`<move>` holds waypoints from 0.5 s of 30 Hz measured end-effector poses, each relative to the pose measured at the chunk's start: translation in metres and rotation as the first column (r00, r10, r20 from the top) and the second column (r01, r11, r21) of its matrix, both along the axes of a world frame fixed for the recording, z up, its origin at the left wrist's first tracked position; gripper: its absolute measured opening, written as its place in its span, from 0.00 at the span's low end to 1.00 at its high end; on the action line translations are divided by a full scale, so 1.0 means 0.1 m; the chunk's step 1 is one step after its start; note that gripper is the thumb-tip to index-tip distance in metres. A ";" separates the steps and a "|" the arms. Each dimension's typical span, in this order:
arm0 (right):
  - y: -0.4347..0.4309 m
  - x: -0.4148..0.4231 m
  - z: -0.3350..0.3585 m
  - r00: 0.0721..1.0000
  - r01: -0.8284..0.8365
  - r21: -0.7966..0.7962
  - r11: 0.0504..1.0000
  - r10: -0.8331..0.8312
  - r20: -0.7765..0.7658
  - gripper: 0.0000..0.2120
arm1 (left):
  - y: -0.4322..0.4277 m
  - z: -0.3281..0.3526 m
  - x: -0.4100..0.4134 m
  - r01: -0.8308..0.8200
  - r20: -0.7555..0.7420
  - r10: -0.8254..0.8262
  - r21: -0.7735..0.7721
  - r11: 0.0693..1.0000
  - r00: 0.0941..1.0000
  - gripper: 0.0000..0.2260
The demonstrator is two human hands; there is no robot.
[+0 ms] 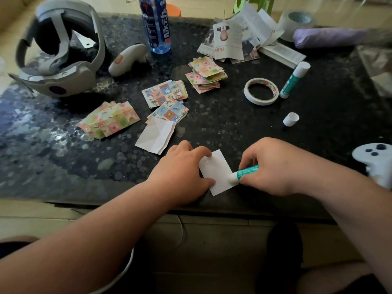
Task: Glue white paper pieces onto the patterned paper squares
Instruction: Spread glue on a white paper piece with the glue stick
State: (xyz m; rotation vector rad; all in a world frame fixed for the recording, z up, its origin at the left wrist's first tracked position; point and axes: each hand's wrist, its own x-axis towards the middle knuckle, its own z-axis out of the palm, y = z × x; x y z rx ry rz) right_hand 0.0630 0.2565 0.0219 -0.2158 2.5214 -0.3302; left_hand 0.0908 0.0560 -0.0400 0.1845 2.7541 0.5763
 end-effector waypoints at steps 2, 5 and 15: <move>0.04 0.00 0.02 0.999 -0.020 -0.006 1.000 0.020 0.033 0.03 | 0.00 0.01 0.01 -0.002 0.006 0.002 0.001 1.000 1.000 0.27; 0.19 -0.03 0.11 0.991 -0.021 -0.133 0.991 0.038 0.127 0.04 | 0.01 0.02 0.02 -0.006 -0.006 0.006 -0.001 1.000 1.000 0.27; 0.59 -0.12 0.20 0.903 0.429 -0.641 0.637 -0.273 0.333 0.16 | 0.13 0.07 -0.10 -0.125 0.064 0.118 0.129 0.984 0.991 0.37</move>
